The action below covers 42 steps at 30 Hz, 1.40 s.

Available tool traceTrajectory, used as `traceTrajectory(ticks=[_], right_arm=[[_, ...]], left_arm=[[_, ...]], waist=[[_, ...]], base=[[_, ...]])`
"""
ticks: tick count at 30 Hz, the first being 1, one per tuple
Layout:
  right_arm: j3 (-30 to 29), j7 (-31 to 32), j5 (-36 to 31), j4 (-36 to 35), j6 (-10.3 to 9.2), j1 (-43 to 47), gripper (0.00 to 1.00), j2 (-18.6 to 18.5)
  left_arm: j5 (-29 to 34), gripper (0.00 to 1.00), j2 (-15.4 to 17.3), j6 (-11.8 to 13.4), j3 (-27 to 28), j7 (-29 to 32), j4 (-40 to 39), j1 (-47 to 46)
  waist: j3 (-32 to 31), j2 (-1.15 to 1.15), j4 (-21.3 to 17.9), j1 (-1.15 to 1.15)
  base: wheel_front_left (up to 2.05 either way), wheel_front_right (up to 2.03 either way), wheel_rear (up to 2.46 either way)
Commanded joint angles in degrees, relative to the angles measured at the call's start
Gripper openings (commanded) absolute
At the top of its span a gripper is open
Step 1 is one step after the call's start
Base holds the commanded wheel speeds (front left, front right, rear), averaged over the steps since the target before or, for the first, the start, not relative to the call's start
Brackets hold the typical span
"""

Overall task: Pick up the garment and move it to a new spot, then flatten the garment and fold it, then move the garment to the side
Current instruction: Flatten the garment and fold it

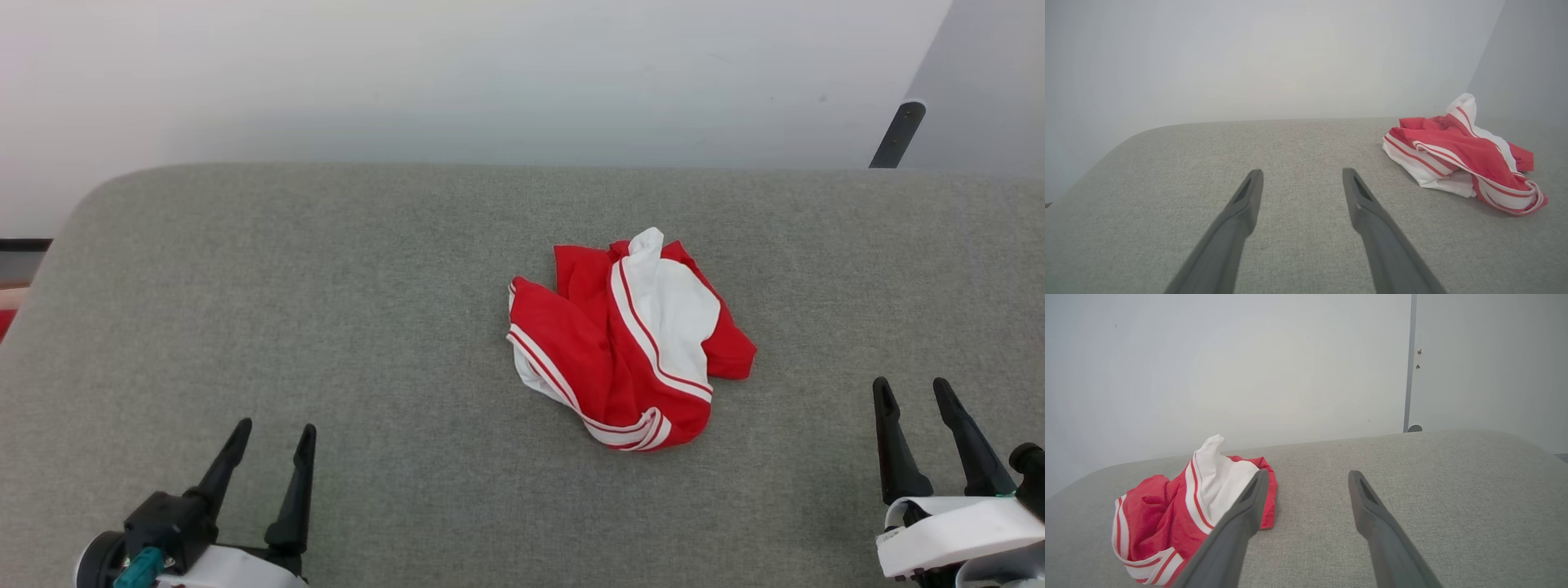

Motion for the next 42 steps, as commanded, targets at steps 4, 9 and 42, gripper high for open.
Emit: traceTrajectory(ticks=[4,9,42], right_arm=[[0.3,-0.3,-0.1,0.2,0.01,-0.3,1.00,-0.1],[0.6,-0.2,-0.2,0.5,0.01,-0.3,1.00,-0.2],[40.1,49.7,26.7,11.1,-0.01,-46.5,1.00,-27.6]], left_arm=[[1.4,1.00,-0.9,-0.9,1.2,0.0,0.2,0.2],[2.6,1.00,-1.8,-1.5,2.1,0.0,0.4,0.5],[3.0,1.00,-9.1,-2.0,-4.4,0.0,0.0,-11.8]], waist=[[0.0,0.00,0.0,0.00],[-0.3,0.00,0.1,0.00],[17.5,0.00,12.9,0.00]], base=[[0.00,0.00,0.00],[0.00,0.00,0.00],[0.00,0.00,0.00]])
